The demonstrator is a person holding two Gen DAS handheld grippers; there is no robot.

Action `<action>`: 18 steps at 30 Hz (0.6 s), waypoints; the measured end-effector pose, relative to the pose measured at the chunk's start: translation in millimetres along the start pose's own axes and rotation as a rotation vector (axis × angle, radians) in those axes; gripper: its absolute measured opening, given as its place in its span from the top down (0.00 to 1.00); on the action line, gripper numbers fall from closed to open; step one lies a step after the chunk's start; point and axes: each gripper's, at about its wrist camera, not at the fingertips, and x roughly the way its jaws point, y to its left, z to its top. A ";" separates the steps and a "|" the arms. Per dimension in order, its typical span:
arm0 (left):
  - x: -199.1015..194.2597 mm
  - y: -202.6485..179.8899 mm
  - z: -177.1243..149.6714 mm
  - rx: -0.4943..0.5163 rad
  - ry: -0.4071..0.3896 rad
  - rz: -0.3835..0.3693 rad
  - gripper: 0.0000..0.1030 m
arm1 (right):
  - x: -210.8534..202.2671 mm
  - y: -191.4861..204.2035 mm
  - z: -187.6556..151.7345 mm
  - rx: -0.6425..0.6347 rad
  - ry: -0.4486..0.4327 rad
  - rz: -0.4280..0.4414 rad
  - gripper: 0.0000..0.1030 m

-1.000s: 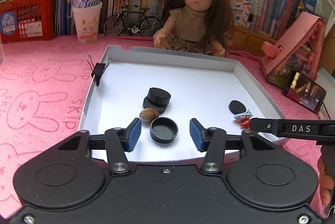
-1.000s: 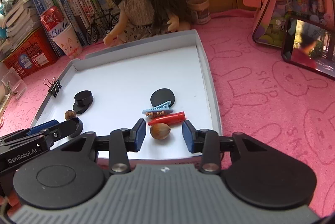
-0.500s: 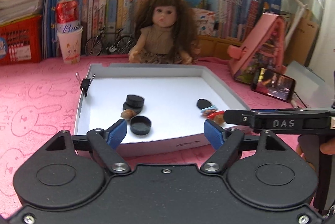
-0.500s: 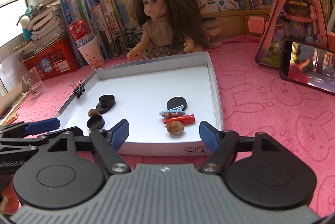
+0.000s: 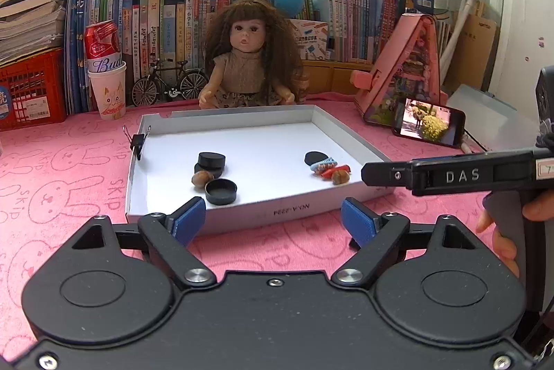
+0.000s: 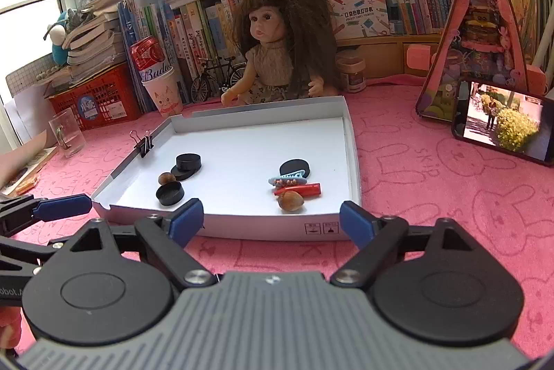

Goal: Organize rigid objects
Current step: 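Withdraw both open grippers from the tray, then close the left gripper on the clear plastic lid while the right grasps the black binder clip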

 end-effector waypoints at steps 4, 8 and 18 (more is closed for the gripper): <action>-4.9 -1.7 -7.7 0.013 0.004 -0.005 0.17 | -4.0 -1.5 -4.3 0.007 0.002 0.003 0.09; -8.2 -2.9 -15.7 0.015 0.014 -0.007 0.17 | -7.2 -1.4 -9.3 0.011 0.002 0.005 0.08; -20.9 -7.5 -37.4 0.019 0.029 -0.040 0.17 | -12.4 7.7 -24.7 -0.051 0.011 0.004 0.08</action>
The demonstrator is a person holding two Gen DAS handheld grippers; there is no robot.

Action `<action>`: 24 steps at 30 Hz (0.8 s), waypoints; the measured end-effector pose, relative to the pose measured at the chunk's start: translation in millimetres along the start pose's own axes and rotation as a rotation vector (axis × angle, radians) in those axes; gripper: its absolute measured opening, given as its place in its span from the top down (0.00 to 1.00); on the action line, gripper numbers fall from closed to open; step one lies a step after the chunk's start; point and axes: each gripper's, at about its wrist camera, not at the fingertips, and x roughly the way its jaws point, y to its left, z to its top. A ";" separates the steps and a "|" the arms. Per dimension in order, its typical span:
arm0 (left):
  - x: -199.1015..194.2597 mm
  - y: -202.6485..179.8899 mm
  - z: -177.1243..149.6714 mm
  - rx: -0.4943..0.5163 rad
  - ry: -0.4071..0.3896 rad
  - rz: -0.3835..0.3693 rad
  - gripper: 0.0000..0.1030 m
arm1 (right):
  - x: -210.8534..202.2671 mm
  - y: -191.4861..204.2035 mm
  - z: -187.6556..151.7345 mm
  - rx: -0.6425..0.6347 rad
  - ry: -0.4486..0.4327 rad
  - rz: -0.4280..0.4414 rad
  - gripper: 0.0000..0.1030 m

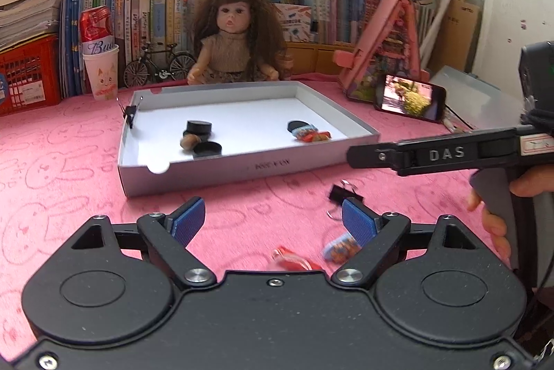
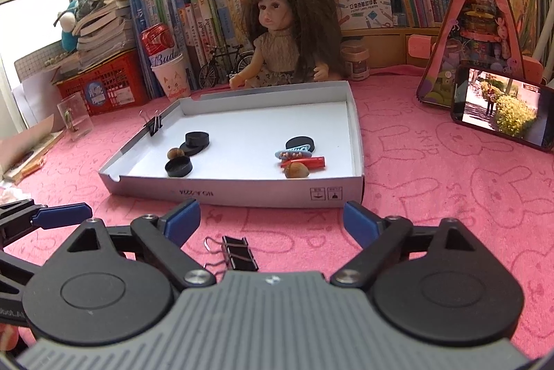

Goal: Organize rigid objects
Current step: 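Close the left gripper on the clear plastic lid while the right grasps the black binder clip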

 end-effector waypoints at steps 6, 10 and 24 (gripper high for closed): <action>-8.4 -7.7 -18.8 0.035 0.034 -0.049 0.23 | -3.9 6.7 -7.4 -0.045 0.012 0.019 0.16; -11.2 -11.4 -27.7 0.061 0.049 -0.050 0.38 | -5.6 13.1 -13.5 -0.089 0.015 0.007 0.21; -10.0 -7.0 -33.3 0.018 0.062 -0.027 0.67 | 12.0 24.9 -27.6 -0.125 0.070 0.003 0.27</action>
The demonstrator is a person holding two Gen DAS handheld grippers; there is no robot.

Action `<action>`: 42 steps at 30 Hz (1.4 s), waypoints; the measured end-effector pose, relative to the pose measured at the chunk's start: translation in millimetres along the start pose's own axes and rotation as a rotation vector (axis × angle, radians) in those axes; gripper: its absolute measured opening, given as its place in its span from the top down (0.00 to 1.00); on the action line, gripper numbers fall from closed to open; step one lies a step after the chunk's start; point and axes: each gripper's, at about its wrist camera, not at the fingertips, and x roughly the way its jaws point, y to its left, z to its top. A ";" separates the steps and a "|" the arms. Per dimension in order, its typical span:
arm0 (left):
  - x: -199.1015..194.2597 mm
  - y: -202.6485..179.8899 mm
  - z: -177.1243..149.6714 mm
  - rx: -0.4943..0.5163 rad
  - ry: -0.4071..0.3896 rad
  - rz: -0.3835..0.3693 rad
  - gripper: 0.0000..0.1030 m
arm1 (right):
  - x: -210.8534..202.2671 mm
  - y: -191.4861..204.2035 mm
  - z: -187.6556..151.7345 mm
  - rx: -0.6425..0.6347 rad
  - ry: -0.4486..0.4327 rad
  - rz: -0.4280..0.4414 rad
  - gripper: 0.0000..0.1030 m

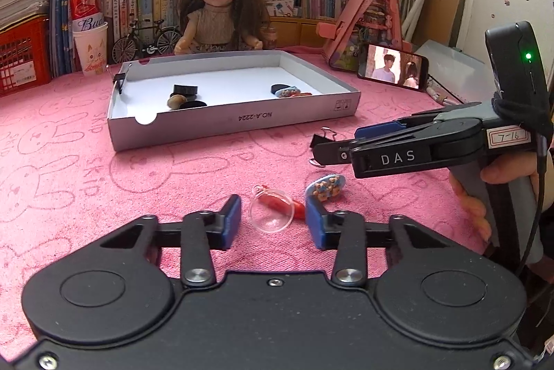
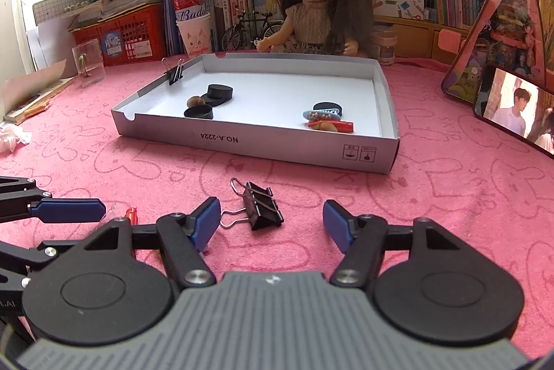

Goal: Organize rigid objects
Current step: 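Close the left gripper on the clear plastic lid while the right grasps the black binder clip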

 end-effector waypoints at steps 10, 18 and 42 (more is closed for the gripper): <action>1.9 9.4 0.4 -0.043 -0.001 0.066 0.75 | 5.5 8.8 -2.4 -0.036 -0.022 -0.033 0.27; 4.6 9.4 -0.1 -0.035 -0.008 0.088 0.74 | 6.6 12.4 -3.2 -0.058 -0.017 -0.041 0.26; 6.8 8.0 3.4 -0.055 -0.043 0.126 0.75 | 0.3 20.8 -3.0 -0.108 -0.052 -0.026 0.74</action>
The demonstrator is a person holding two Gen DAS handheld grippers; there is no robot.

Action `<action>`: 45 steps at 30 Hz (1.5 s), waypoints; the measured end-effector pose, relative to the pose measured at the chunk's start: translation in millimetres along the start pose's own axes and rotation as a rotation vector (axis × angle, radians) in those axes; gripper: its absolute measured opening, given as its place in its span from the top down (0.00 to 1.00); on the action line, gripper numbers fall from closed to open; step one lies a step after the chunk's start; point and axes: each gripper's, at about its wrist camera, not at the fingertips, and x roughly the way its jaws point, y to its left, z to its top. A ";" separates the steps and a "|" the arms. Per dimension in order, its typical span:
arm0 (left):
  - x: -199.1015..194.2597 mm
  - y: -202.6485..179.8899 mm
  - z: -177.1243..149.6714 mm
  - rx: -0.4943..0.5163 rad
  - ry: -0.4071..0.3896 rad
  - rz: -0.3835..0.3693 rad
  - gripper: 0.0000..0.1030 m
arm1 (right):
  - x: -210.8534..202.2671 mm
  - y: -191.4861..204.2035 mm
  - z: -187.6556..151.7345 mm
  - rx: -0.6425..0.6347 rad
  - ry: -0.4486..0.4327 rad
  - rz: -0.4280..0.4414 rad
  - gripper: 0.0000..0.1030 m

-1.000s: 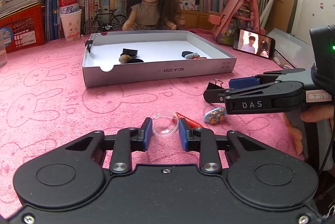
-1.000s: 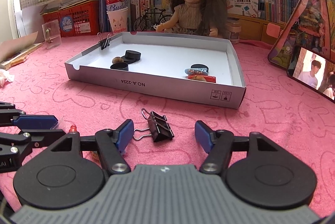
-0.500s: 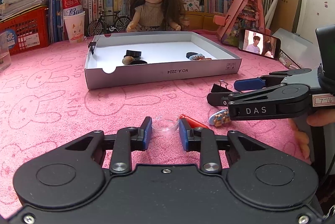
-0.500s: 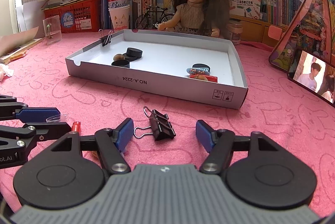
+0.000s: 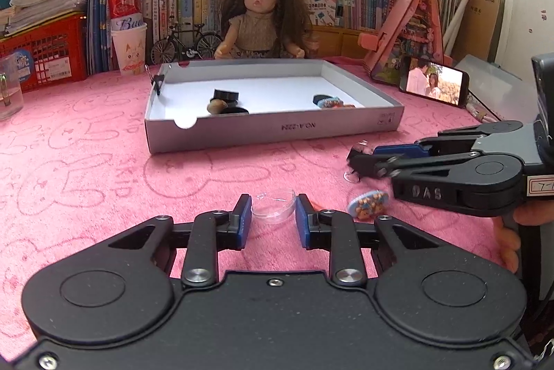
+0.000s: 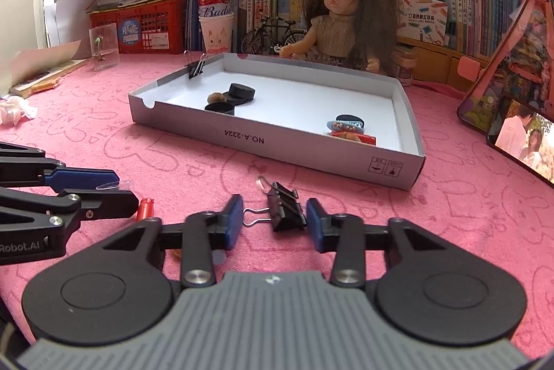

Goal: Organize rigid objects
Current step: 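Close the left gripper on the clear plastic lid while the right grasps the black binder clip, then carry the clear lid and binder clip into the tray while both grippers open to release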

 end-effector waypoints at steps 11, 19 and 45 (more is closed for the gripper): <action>-0.6 0.8 12.7 -0.002 -0.036 0.019 0.75 | -7.0 -4.4 6.2 0.014 -0.039 -0.027 0.77; -1.7 2.5 22.2 -0.007 -0.062 0.033 0.75 | -18.2 -10.8 14.0 0.051 -0.089 -0.054 0.79; 7.6 9.9 47.2 -0.062 -0.095 0.051 0.75 | -28.0 -28.5 27.0 0.152 -0.156 -0.109 0.79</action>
